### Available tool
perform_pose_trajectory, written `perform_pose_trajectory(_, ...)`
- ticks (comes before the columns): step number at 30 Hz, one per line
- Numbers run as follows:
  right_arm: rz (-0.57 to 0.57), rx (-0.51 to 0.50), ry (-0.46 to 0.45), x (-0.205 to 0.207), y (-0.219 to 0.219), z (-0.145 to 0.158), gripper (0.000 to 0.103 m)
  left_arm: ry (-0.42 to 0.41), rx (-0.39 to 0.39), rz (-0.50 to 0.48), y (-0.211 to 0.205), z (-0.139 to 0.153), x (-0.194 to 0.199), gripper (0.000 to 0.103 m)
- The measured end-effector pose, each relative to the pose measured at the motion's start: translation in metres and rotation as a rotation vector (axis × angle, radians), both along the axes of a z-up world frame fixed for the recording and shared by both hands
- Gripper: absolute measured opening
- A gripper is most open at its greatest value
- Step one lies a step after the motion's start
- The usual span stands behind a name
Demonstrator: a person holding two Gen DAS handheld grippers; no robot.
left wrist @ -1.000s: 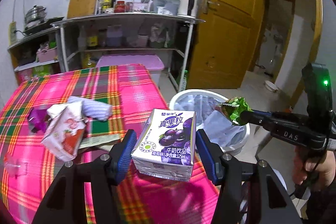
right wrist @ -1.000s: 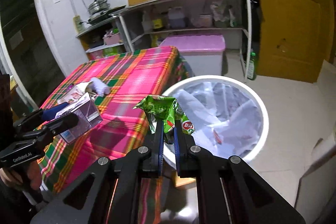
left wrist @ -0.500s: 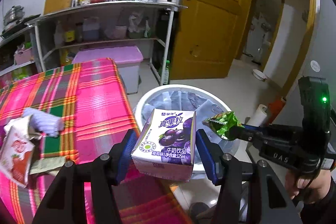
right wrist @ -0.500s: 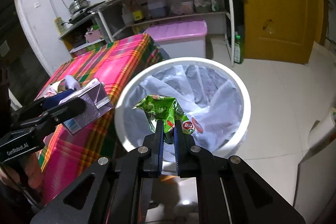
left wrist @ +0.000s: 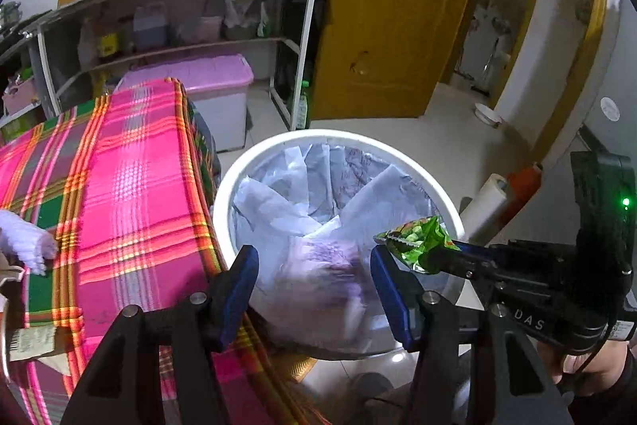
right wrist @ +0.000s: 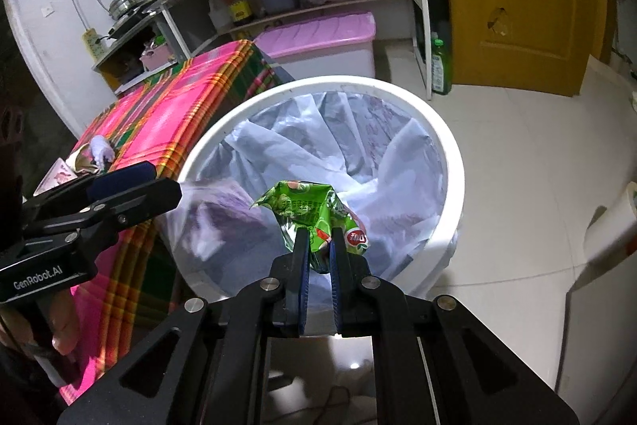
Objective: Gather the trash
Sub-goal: 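Carry the green wrapper over the bin and open the right gripper, then return the right gripper to the table toward the strawberry milk carton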
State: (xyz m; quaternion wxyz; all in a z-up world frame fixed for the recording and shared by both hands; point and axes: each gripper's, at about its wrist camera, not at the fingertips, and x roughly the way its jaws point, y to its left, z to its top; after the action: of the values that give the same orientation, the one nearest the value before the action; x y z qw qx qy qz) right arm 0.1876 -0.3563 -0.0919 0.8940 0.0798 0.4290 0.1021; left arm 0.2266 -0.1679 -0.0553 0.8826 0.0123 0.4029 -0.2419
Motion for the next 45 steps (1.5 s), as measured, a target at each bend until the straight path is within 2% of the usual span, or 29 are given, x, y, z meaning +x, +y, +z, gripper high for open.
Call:
perform_pose_trajectory(2,-0.002,-0.002,0.003,0.001,-0.001,-0.001,0.012,0.011,0.002,0.002,-0.001,-0.002,0.002,0.059)
perform_pose_trajectory(6,0.000,-0.006,0.000,0.000,-0.001,-0.001,0.028,0.016,-0.004,0.006,0.000,-0.003,0.002,0.059)
perform_pose_trajectory(13,0.006,0.005,-0.024,-0.009,0.000,0.008,0.028,0.000,-0.033,0.023,0.010,0.007,-0.007,0.059)
perform_pose_trajectory(22,0.037,0.009,-0.100,-0.033,0.016,0.038,0.028,-0.047,-0.074,0.086,0.042,0.028,-0.036,0.059)
perform_pose_trajectory(30,0.111,0.012,-0.146,-0.053,0.049,0.059,0.028,-0.100,-0.083,0.134,0.075,0.043,-0.071,0.059)
perform_pose_trajectory(45,0.273,0.033,-0.163,-0.070,0.112,0.070,0.028,-0.166,-0.071,0.262,0.137,0.057,-0.117,0.059)
